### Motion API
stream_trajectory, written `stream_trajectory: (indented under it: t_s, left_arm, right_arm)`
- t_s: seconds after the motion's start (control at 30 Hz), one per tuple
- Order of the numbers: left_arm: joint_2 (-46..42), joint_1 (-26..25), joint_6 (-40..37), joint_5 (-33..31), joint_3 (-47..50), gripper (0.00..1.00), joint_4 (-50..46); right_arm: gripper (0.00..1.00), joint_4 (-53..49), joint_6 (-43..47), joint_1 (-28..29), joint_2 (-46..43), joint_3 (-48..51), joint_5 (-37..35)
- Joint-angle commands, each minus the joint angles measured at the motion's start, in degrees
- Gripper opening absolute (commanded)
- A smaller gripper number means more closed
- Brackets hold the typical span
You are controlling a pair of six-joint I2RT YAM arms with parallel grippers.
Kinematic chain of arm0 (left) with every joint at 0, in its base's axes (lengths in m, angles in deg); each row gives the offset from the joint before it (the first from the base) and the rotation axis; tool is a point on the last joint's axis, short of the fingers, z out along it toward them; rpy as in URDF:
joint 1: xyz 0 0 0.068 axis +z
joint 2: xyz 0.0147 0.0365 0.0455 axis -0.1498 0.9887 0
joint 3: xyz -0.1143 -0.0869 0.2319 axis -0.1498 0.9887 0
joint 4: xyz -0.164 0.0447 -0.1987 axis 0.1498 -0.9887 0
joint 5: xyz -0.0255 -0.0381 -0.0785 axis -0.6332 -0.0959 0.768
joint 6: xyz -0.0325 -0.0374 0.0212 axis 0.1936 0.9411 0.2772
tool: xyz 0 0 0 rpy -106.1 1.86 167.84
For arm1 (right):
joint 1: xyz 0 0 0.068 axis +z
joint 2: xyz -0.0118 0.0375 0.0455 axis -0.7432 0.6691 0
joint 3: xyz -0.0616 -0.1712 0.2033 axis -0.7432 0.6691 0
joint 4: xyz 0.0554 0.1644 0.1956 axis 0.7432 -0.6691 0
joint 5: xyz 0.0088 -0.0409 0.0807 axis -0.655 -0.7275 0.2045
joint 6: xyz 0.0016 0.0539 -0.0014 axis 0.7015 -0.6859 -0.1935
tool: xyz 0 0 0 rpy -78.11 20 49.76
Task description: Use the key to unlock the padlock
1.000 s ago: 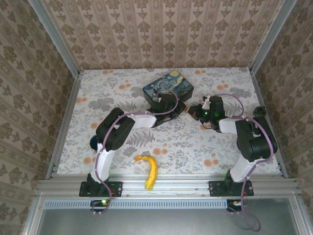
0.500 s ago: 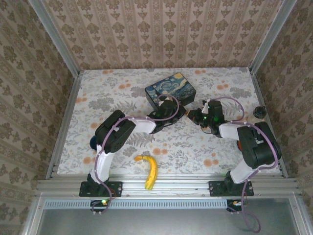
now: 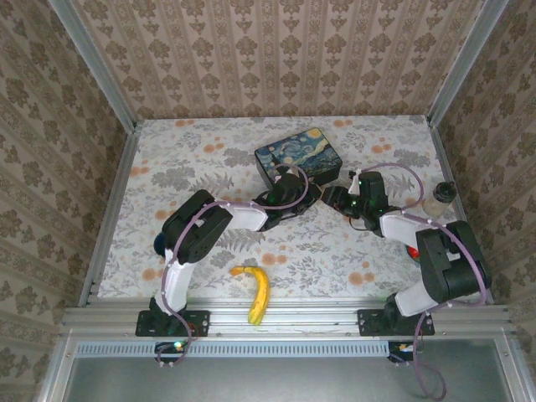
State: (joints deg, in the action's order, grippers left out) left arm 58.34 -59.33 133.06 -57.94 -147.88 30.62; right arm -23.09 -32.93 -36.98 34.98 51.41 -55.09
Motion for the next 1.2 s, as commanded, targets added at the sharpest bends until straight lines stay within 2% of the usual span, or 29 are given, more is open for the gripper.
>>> stream_trajectory:
  t_s: [0.0,0.23,0.43,0.6,0.73,0.83,1.03,1.17]
  left_arm:
    - [2.4,-2.6,4.7,8.3,2.7,0.00,-5.6]
    - [2.2,-2.6,5.1,8.6,2.9,0.00,-5.5]
    - [2.3,-2.6,5.2,9.0,2.7,0.00,-5.0]
    - [2.1,-2.1,5.1,9.2,3.8,0.00,-4.5]
    - [1.2,-1.5,5.1,10.0,4.8,0.00,-5.0]
    - [0.4,-1.1,4.5,10.6,4.8,0.00,-6.9]
    - [-1.6,-0.4,1.3,11.1,3.8,0.00,-13.2]
    - [-1.8,0.0,1.0,11.1,3.6,0.00,-14.7]
  right_arm:
    - [0.45,5.0,0.1,0.6,-4.2,0.8,2.7]
    - [0.39,4.7,-1.5,0.6,-7.6,4.3,1.3]
    - [0.38,1.8,-3.2,0.4,-6.5,4.7,-1.6]
    - [0.33,2.1,-3.1,-0.1,-4.3,4.5,-0.5]
    - [0.31,-0.1,2.4,-0.1,-5.4,4.5,-0.5]
    - [0.30,-3.1,7.4,0.0,-9.3,5.3,-2.4]
    - [0.26,-12.9,19.0,2.0,-16.3,5.5,-11.2]
    - [0.28,-17.4,23.5,6.1,-21.0,5.7,-18.8]
